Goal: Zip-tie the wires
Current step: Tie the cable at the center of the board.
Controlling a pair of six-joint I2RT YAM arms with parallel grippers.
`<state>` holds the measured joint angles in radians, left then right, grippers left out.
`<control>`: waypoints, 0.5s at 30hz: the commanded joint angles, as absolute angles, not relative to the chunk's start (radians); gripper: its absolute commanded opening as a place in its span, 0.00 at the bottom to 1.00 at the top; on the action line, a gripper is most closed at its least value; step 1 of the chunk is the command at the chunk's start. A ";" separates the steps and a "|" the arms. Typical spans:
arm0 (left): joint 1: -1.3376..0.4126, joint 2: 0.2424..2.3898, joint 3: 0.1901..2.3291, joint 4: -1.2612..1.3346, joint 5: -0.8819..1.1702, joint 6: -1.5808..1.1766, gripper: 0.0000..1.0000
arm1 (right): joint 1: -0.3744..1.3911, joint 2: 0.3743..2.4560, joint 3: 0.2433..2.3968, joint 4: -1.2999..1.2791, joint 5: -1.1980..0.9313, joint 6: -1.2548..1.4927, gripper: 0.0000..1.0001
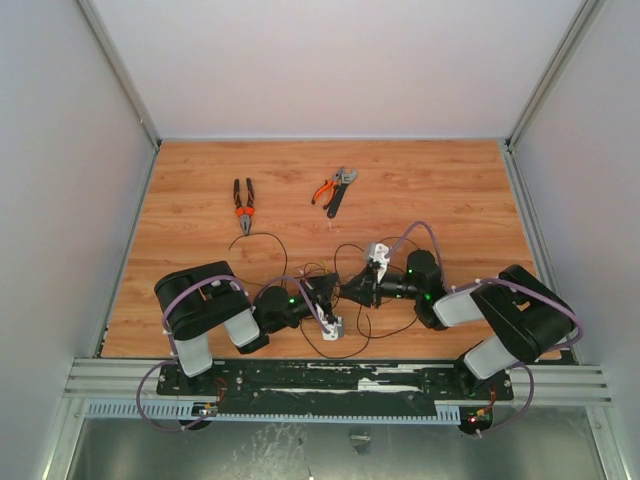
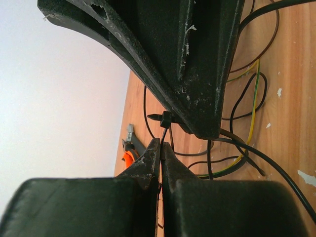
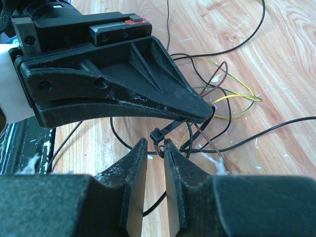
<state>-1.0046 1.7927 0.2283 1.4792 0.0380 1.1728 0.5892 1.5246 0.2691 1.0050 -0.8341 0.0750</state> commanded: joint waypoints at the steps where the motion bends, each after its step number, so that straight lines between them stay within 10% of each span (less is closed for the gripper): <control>1: -1.014 1.778 0.238 1.541 0.042 1.157 0.00 | 0.598 1.534 0.254 1.060 -0.821 0.081 0.20; 15: -1.014 1.779 0.242 1.540 0.042 1.153 0.00 | 0.600 1.537 0.260 1.071 -0.818 0.086 0.05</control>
